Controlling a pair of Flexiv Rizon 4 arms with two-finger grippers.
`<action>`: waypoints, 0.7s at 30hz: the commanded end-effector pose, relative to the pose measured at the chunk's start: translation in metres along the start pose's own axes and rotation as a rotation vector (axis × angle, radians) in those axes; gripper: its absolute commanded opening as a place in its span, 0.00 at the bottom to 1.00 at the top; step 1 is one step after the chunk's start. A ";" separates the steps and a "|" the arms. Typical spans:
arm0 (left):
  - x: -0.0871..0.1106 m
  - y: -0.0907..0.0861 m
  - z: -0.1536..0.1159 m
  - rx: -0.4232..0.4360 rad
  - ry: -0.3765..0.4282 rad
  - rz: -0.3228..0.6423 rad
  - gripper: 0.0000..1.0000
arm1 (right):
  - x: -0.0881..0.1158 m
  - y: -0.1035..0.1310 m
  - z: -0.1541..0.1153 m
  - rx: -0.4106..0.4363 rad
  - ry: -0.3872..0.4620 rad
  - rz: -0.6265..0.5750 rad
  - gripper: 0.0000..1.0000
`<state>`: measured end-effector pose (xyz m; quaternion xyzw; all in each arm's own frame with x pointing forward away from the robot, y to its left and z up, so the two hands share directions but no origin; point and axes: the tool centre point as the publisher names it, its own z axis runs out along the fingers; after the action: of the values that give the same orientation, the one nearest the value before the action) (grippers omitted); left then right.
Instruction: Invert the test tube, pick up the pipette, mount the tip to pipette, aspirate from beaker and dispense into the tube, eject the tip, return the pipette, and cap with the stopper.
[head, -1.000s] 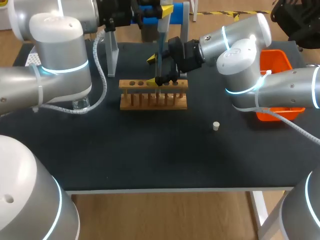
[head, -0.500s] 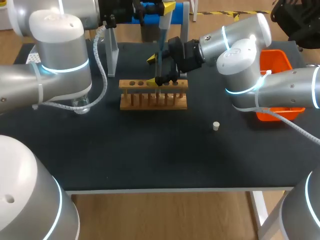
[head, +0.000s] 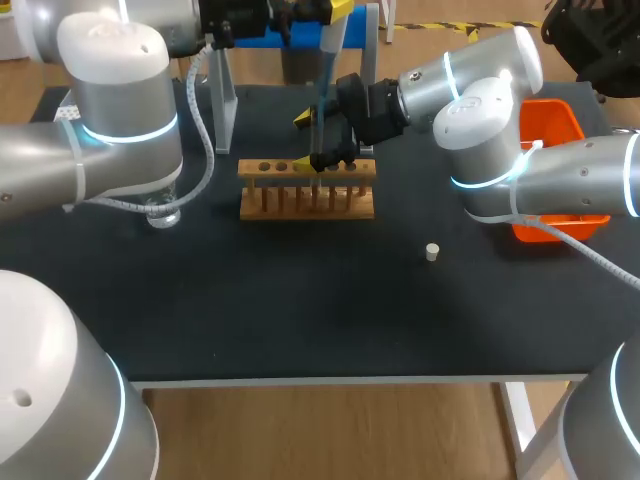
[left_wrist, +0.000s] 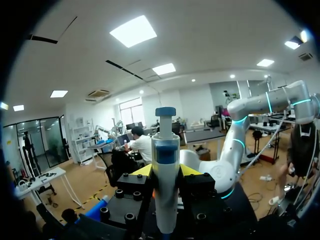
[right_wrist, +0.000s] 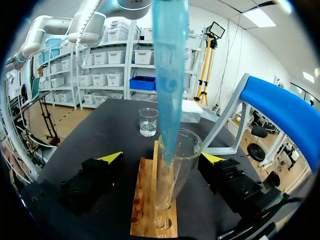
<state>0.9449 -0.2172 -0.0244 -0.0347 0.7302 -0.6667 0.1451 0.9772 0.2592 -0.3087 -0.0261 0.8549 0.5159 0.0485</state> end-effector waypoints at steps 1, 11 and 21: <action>0.001 -0.004 0.000 -0.005 0.006 0.003 0.00 | 0.000 0.000 0.000 0.000 0.000 0.000 1.00; 0.004 -0.009 0.000 -0.004 0.013 0.012 0.00 | 0.000 0.000 0.000 0.000 0.000 0.000 1.00; 0.007 -0.016 -0.001 -0.007 0.019 0.023 0.00 | 0.000 0.000 0.000 0.000 0.000 0.000 1.00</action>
<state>0.9376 -0.2219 -0.0127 -0.0212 0.7326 -0.6642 0.1473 0.9772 0.2592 -0.3087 -0.0261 0.8549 0.5158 0.0485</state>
